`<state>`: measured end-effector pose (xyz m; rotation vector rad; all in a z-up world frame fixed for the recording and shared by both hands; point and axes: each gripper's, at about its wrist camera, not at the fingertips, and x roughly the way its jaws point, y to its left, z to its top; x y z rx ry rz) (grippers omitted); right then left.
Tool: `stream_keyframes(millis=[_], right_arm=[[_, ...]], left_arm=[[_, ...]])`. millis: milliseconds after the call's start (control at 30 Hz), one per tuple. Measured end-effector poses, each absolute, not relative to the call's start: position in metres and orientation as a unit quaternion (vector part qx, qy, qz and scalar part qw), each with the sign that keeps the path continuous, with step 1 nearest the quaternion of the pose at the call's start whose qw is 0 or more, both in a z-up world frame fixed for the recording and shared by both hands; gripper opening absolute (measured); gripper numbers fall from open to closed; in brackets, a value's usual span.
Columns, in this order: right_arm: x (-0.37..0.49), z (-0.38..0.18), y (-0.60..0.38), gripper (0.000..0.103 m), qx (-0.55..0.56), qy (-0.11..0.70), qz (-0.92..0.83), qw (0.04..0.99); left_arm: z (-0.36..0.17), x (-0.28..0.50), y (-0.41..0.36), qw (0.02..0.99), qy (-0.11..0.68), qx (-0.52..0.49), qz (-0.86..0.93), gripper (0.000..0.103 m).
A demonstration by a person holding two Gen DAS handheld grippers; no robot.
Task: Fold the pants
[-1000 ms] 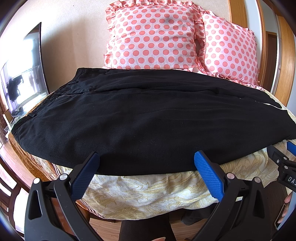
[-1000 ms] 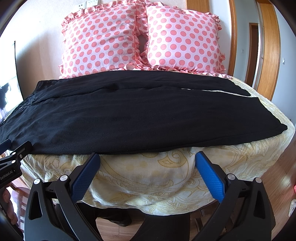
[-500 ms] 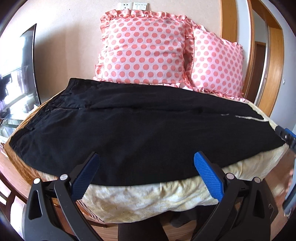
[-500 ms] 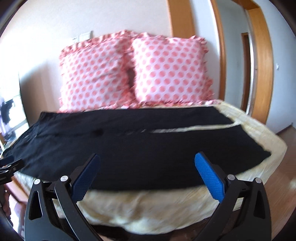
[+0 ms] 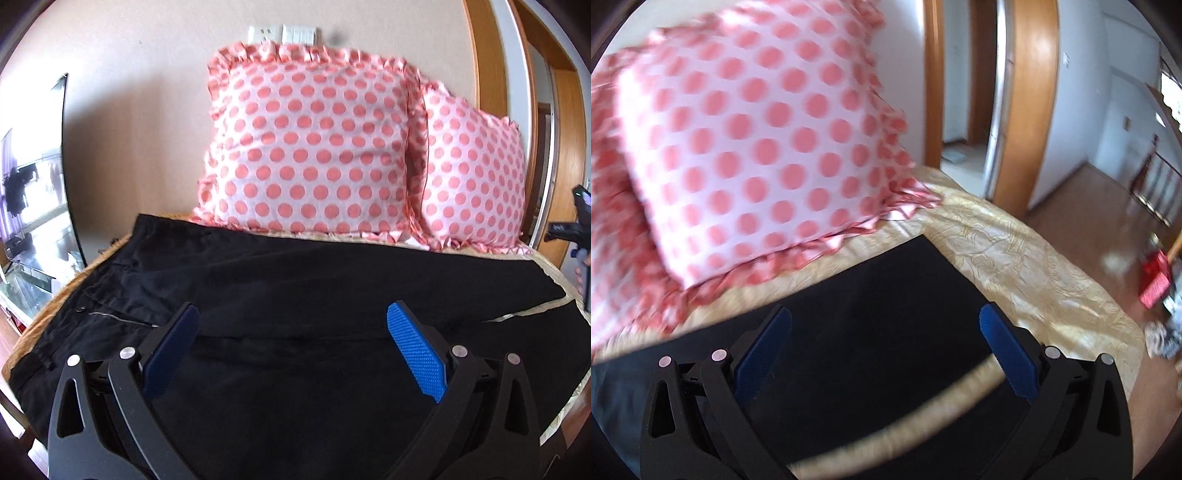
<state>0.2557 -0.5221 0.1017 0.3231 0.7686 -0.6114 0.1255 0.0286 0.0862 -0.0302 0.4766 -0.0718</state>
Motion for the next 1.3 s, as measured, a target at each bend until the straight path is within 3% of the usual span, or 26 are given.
stream_keyframes(millis=[133,233,333,767,1033,1200,1300], right_arm=[[0.316,0.069,-0.564,0.101,0.212,0.401,-0.356,0.817],[0.347,0.051,-0.577,0.088,0.215,0.418,-0.396,0.789],[0.37,0.039,-0.584,0.088,0.202,0.434,-0.426,0.767],[0.386,0.007,-0.589,0.074,0.223,0.453,-0.465,0.727],[0.371,0.01,-0.585,0.024,0.219,0.434,-0.438,0.756],[0.337,0.013,-0.596,0.007,0.292,0.389,-0.381,0.787],[0.305,0.019,-0.594,0.005,0.33,0.353,-0.342,0.806]], left_arm=[[0.075,0.151,0.033,0.964,0.257,-0.047,-0.048,0.101],[0.068,0.157,0.034,0.962,0.262,-0.054,-0.05,0.101],[0.066,0.16,0.033,0.963,0.261,-0.053,-0.053,0.101],[0.066,0.164,0.027,0.962,0.26,-0.044,-0.072,0.101],[0.066,0.163,0.033,0.963,0.255,-0.059,-0.066,0.101],[0.068,0.158,0.04,0.964,0.251,-0.065,-0.062,0.101],[0.068,0.154,0.042,0.964,0.25,-0.064,-0.059,0.101]])
